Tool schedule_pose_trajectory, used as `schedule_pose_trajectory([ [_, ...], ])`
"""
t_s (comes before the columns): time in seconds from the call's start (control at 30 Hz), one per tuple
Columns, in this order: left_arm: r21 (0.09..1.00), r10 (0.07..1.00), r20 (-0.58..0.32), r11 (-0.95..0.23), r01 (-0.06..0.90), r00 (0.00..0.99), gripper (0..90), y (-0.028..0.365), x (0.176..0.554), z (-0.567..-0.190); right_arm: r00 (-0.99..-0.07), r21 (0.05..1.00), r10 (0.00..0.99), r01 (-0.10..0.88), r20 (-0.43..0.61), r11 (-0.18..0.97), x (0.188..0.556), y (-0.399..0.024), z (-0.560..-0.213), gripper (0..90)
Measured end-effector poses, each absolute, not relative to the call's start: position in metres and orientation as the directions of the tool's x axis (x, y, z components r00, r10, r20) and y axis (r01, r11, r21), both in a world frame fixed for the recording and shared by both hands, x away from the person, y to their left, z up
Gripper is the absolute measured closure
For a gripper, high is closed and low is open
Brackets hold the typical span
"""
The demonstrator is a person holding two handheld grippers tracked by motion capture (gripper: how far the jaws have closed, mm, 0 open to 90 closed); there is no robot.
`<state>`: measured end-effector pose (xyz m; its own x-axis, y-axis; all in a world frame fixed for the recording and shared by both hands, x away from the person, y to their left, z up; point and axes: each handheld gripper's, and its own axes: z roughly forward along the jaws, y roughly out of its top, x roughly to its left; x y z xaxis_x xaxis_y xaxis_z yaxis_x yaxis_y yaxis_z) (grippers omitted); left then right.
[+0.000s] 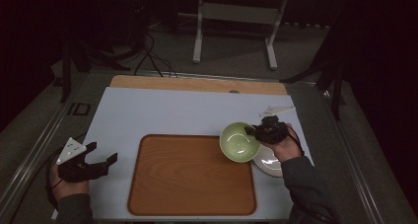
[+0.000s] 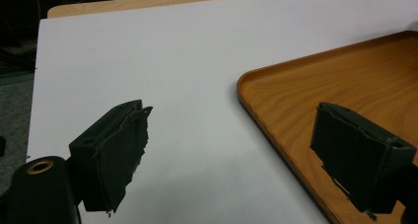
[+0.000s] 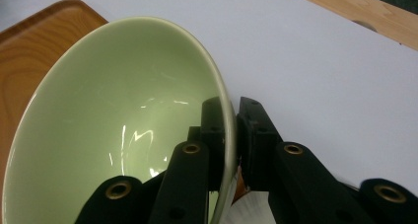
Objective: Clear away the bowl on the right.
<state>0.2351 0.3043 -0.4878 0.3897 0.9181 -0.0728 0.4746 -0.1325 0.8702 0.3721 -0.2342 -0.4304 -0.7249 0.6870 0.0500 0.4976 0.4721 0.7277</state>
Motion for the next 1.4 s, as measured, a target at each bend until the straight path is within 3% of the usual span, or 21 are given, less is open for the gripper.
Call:
schedule_pose_trajectory([
  [1.4, 0.868, 0.916, -0.075, -0.135, 0.478, 0.394, 13.9, 0.305, 0.236, -0.488, -0.784, 0.735, 0.618, 0.45, 0.053, 0.508, 0.37, -0.188, -0.43, 81.9],
])
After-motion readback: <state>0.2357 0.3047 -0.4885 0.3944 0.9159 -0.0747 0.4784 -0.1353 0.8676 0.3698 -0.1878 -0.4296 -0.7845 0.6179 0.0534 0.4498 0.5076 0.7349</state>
